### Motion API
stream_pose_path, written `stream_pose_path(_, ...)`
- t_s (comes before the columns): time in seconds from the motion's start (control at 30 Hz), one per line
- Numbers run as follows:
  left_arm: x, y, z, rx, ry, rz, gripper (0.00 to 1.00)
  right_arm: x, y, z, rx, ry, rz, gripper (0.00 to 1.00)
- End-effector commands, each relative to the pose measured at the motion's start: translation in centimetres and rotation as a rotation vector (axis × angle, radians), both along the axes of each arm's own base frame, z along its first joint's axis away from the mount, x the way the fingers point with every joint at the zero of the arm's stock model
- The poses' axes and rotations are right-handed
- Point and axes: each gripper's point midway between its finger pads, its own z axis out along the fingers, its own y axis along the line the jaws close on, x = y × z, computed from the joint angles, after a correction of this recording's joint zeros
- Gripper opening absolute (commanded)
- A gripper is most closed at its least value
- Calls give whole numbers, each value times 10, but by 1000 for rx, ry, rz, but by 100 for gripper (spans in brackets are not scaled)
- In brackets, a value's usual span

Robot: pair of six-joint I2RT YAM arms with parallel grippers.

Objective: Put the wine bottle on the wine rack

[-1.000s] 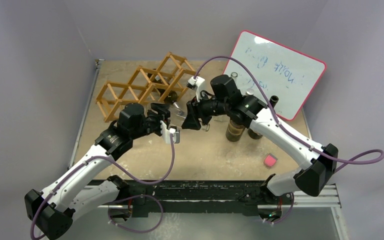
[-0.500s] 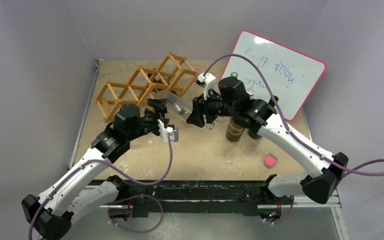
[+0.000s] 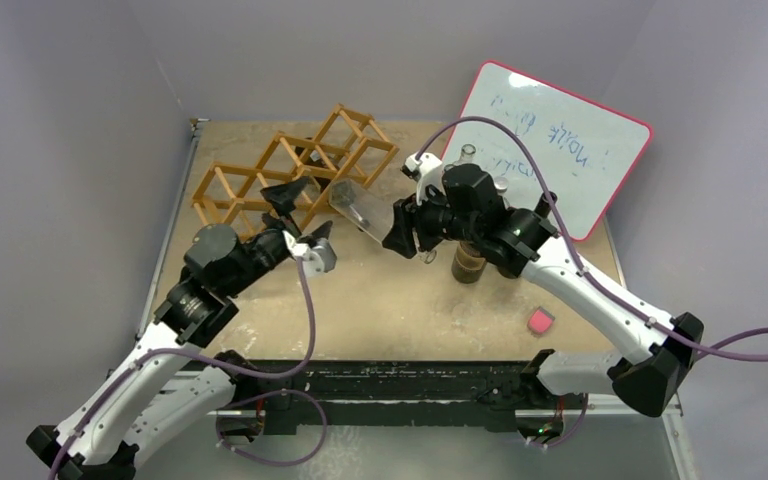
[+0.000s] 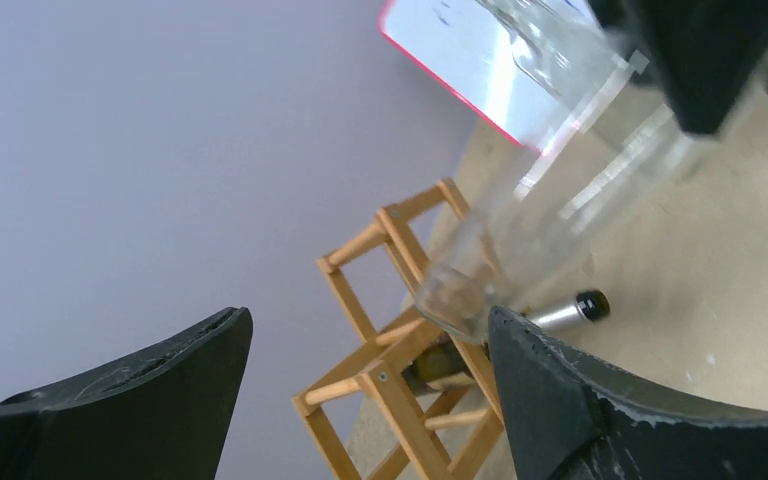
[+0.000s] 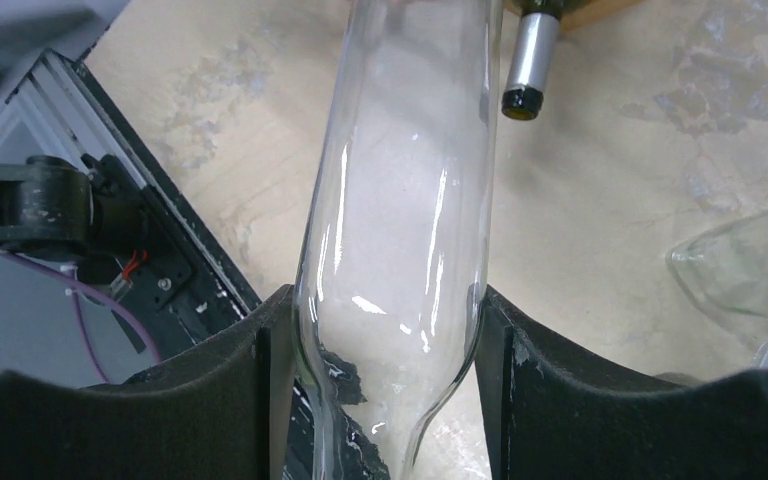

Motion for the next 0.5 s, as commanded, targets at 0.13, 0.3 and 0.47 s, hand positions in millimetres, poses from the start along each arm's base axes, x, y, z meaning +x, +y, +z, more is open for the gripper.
stream_pose_path(0.13,-8,41,111,-609,-24,161,92,-12,27,20,151,-37,120,0)
stream_pose_path(0.3,8,76,140,-1112,142,326,100,-22,59,11,213,9,170,0)
stream_pose_path(0.47,30,95,124,-1217,296,587,100,-18,93,-8,209,47,116,0)
